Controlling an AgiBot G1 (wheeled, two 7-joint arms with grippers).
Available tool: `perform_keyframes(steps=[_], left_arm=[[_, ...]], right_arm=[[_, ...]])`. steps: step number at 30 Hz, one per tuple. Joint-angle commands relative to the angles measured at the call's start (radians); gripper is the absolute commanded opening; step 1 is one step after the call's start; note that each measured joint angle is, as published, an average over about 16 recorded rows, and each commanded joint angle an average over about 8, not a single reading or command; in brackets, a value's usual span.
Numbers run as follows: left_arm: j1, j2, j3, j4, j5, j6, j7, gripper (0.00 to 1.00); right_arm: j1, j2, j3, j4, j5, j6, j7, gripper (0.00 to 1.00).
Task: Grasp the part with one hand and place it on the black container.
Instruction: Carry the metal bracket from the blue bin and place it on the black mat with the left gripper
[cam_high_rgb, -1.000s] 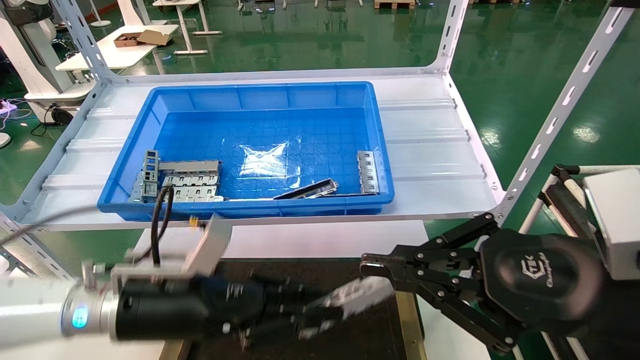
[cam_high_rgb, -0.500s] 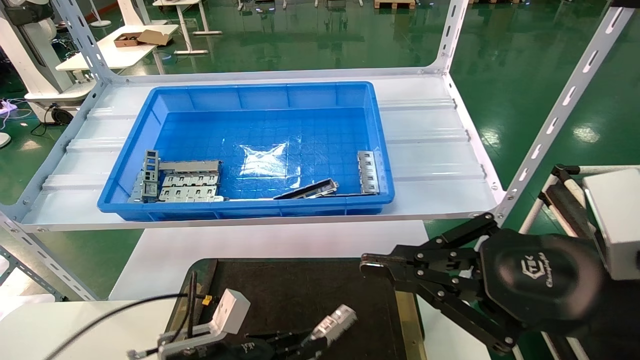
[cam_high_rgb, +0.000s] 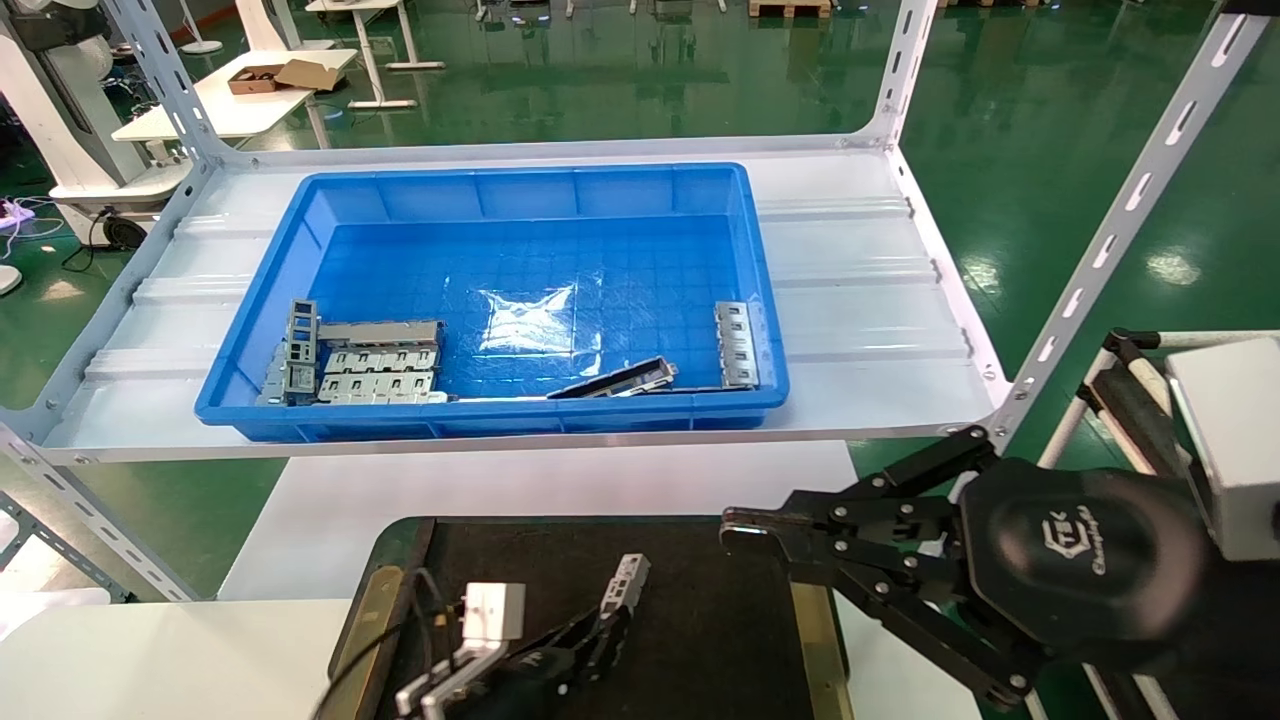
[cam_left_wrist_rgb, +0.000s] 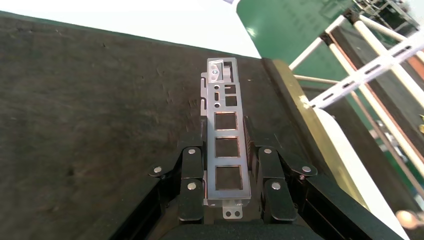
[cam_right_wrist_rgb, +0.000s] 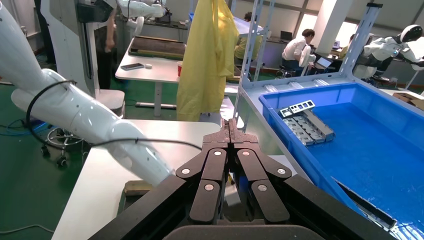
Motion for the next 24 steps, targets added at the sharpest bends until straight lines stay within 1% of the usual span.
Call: perform_keyframes(steps=[1,6,11,24], left_arm=[[-0.005,0.033,0.022,0.022,0.028,-0.054,-0.022,0.00],[-0.026,0.088,0.052,0.079,0.047,-0.131,-0.065,0.00],[-0.042,0.125,0.075,0.132,0.048,-0.186,-0.097,0.00],[-0.076,0.159,0.133,0.221,0.018,-0.269,-0.127,0.00]], right_arm=[[0.000,0.000,0.000,0.000,0.000,0.000,0.000,0.00],[0.000,0.000,0.000,0.000,0.000,0.000,0.000,0.00],[0.000,0.000,-0.001,0.000,0.000,0.000,0.000,0.00],[0.000,0.001,-0.002,0.000,0.001,0.001,-0.001,0.00]])
